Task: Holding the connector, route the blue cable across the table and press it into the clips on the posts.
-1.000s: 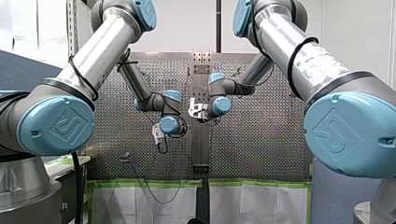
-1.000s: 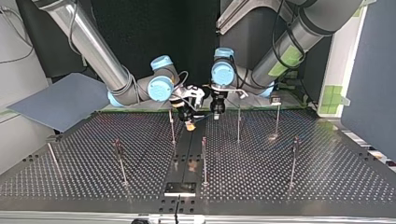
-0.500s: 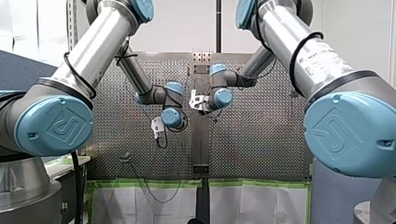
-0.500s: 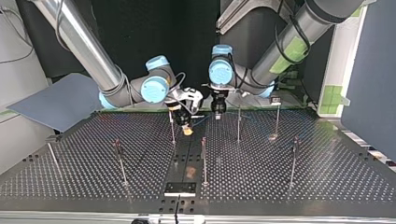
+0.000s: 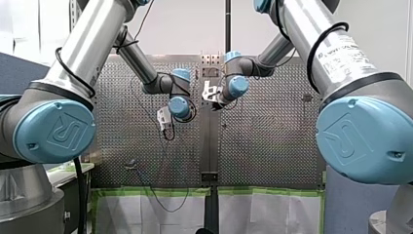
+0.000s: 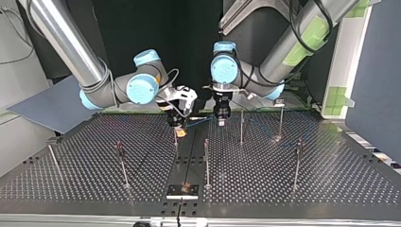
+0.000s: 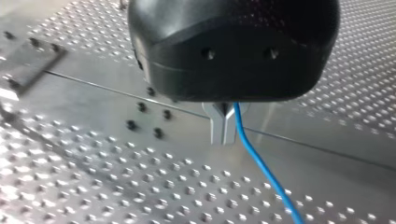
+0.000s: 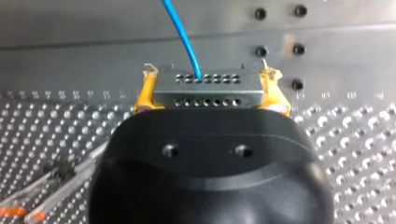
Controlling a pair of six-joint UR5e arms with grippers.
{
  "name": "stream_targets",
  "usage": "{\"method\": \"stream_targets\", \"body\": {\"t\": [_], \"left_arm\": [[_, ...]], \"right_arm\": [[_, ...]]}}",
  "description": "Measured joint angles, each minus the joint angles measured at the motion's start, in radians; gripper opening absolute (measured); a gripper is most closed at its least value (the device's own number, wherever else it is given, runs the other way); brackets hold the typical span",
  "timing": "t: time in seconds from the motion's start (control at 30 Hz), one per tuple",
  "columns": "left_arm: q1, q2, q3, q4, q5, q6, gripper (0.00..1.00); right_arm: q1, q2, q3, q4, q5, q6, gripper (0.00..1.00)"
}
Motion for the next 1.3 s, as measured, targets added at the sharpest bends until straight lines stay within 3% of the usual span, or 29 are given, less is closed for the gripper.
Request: {"method": "stream_targets", "body": {"t": [0.2, 0.43, 0.7, 1.07, 1.3], "left_arm": [[-0.001, 0.046, 0.0, -0.027, 0.001, 0.009, 0.0], [-0.001, 0.099, 0.0, -0.04, 0.025, 0.017, 0.0], [-0.007, 0.166, 0.0, -0.053, 0.062, 0.033, 0.0], [-0.001, 0.262, 0.014, -0.057, 0.104, 0.024, 0.0], [0.017, 0.315, 0.035, -0.053, 0.138, -0.017, 0.0]], "right_arm": [[-0.011, -0.047, 0.043, 0.011, -0.008, 0.015, 0.0], [-0.022, -0.103, 0.054, 0.019, -0.056, 0.036, 0.0], [-0.028, -0.164, 0.049, 0.033, -0.11, 0.038, 0.0], [-0.036, -0.259, 0.03, 0.045, -0.138, 0.039, 0.0], [-0.049, -0.309, 0.029, 0.048, -0.139, 0.04, 0.0]]}}
